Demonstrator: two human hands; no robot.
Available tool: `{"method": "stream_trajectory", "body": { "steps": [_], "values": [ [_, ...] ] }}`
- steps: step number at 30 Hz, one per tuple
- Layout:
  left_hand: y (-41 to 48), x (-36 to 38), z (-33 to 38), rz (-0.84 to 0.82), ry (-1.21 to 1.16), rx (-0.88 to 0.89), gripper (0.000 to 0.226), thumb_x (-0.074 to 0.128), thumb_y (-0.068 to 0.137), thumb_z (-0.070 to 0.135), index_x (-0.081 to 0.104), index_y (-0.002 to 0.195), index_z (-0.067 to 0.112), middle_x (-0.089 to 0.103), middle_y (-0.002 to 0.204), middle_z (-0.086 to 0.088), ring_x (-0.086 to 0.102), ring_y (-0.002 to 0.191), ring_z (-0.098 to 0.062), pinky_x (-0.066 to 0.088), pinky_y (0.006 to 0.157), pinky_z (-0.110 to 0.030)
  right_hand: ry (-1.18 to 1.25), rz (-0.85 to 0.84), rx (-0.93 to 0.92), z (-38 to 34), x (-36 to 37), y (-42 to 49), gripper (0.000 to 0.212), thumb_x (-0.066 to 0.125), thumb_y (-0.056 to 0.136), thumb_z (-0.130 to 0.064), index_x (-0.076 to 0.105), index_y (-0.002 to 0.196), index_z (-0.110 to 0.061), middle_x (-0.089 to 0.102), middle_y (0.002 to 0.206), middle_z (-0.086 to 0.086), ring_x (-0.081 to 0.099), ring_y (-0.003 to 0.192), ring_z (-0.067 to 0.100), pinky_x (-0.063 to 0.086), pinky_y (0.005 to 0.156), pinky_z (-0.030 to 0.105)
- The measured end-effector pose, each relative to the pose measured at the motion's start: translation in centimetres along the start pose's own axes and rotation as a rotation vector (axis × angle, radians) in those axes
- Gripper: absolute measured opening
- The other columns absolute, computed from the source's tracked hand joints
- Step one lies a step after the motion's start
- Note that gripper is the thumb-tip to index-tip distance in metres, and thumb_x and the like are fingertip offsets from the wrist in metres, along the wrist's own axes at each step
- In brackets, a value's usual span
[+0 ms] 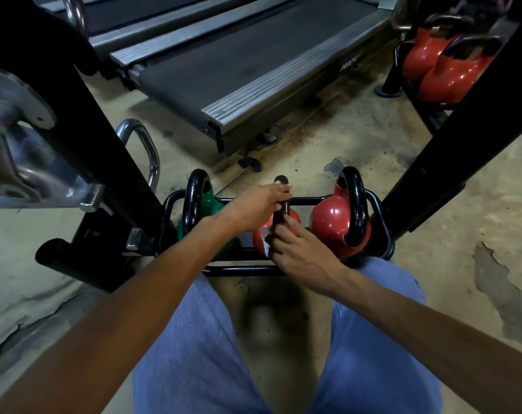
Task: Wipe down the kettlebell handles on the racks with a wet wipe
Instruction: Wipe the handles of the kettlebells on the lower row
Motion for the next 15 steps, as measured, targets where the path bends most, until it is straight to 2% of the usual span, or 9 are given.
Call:
{"method": "stream_trajectory", "body": {
  "steps": [2, 5, 7, 9, 12, 15],
  "values": [
    [-0.1, 0.0, -0.2, 0.015, -0.016, -0.008, 0.041, 0.049, 0.102, 0.009, 0.056, 0.141, 0.021, 0.041, 0.156, 0.010, 0.030, 0.147, -0.009, 0.025, 0.123, -0.038, 0.093, 0.147, 0.085, -0.4, 0.1, -1.1, 0.031, 0.070, 0.087, -0.011, 0.065, 0.118, -0.008, 0.055, 0.131, 0.016, 0.048, 0.123, 0.034, 0.041, 0.108, 0.052],
    [-0.1, -0.1, 0.0, 0.015, -0.011, 0.005, 0.041, 0.050, 0.102, 0.007, 0.056, 0.140, 0.019, 0.041, 0.156, 0.008, 0.030, 0.147, -0.009, 0.024, 0.123, -0.038, 0.290, 0.318, 0.219, -0.8, -0.3, -2.1, 0.020, 0.057, 0.091, -0.003, 0.062, 0.110, -0.006, 0.059, 0.115, 0.015, 0.056, 0.104, 0.028, 0.052, 0.089, 0.038],
    [-0.1, -0.3, 0.2, 0.007, -0.007, 0.012, 0.042, 0.050, 0.101, 0.006, 0.056, 0.141, 0.019, 0.041, 0.156, 0.008, 0.029, 0.148, -0.009, 0.022, 0.124, -0.038, 0.417, 0.354, 0.334, -0.7, -0.1, -2.5, 0.015, 0.055, 0.094, -0.003, 0.063, 0.107, -0.007, 0.058, 0.111, 0.010, 0.057, 0.098, 0.021, 0.053, 0.079, 0.030],
    [-0.2, -0.4, 0.1, 0.020, -0.011, 0.002, 0.043, 0.050, 0.101, 0.006, 0.056, 0.142, 0.019, 0.040, 0.157, 0.008, 0.027, 0.148, -0.009, 0.021, 0.124, -0.037, 0.556, 0.354, 0.497, -0.7, 0.3, -2.6, 0.015, 0.061, 0.094, -0.004, 0.063, 0.108, -0.009, 0.055, 0.111, 0.004, 0.056, 0.095, 0.012, 0.054, 0.074, 0.025],
    [-0.4, -0.7, 0.4, 0.002, -0.032, -0.003, 0.045, 0.057, 0.099, 0.009, 0.055, 0.143, 0.018, 0.038, 0.158, 0.007, 0.026, 0.149, -0.009, 0.020, 0.124, -0.036, 0.893, 0.460, 0.777, -1.2, 0.7, -3.0, 0.019, 0.065, 0.090, -0.001, 0.064, 0.103, -0.014, 0.056, 0.108, -0.006, 0.058, 0.095, 0.000, 0.052, 0.080, 0.015],
    [-0.7, -0.6, 0.7, -0.022, 0.036, -0.003, 0.054, 0.064, 0.096, 0.016, 0.049, 0.147, 0.020, 0.033, 0.161, 0.008, 0.028, 0.149, -0.012, 0.024, 0.122, -0.037, 1.157, 0.436, 1.040, -0.9, 1.0, -3.4, 0.023, 0.062, 0.095, -0.002, 0.066, 0.103, -0.023, 0.066, 0.102, -0.012, 0.064, 0.098, 0.001, 0.053, 0.084, 0.019]
  ]
}}
Point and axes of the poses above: each hand's wrist, its own y-axis towards the middle knuckle, its own x-axis out of the palm, z = x × y, the point moved 3 cm from there along y, towards the middle knuckle
